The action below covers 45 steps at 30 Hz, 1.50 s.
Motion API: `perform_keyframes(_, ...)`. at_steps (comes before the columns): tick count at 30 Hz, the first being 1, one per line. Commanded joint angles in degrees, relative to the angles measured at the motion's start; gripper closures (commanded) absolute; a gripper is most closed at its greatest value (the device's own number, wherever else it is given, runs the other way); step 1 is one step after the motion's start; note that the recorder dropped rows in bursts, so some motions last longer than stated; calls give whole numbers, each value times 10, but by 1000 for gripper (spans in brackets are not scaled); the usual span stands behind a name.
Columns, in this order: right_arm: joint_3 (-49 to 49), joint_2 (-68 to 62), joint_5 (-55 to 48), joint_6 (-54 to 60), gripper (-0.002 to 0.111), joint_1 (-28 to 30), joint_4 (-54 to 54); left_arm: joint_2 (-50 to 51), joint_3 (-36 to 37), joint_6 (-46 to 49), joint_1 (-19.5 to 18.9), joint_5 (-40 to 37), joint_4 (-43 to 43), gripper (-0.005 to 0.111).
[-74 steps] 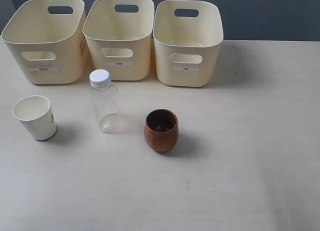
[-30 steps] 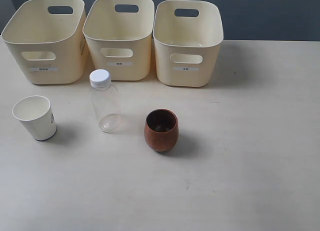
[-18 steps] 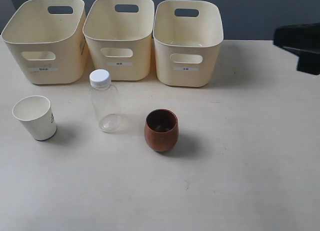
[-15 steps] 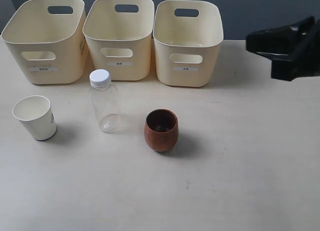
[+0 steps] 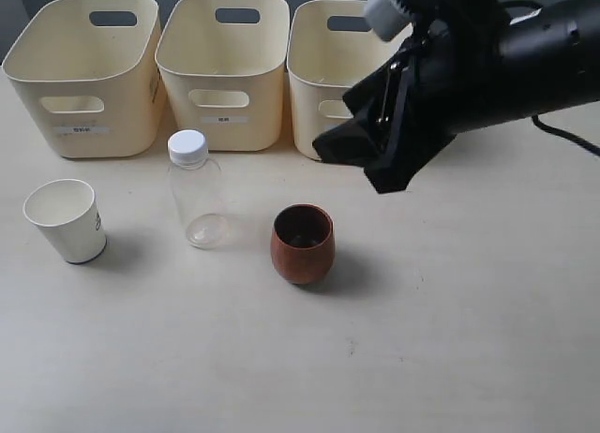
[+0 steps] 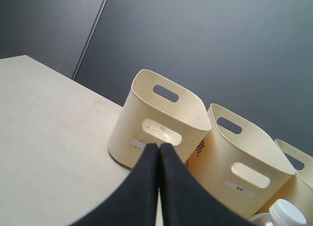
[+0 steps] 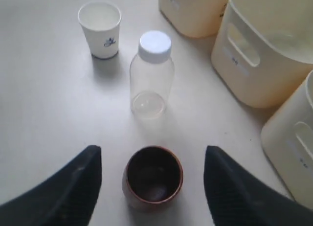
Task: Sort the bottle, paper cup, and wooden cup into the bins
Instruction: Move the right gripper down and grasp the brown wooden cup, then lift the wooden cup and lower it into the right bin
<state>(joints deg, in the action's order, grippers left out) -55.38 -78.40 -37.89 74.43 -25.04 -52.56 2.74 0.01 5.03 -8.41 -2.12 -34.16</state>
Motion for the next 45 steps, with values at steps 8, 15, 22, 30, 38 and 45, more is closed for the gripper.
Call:
perform_keyframes(8, -4, -144, 51, -27, 50, -53, 106, -3, 0, 1, 13, -4, 17, 107)
perform_keyframes(15, -11, -209, 60, -31, 50, -110, 134, -3, 0, 1, 22, -5, 19, 107)
perform_keyframes(22, -76, -224, 36, -88, 50, -111, 202, -3, 0, 1, 22, -9, 19, 107)
perform_keyframes(30, -79, -273, 26, -117, 50, -111, 228, -3, 0, 1, 22, -7, 19, 107)
perform_keyframes(38, -79, -297, 22, -128, 89, -111, 240, -3, 0, 1, 22, -7, 19, 107)
perform_keyframes(45, -79, -281, 29, -128, 109, -111, 247, -3, 0, 1, 22, -7, 19, 107)
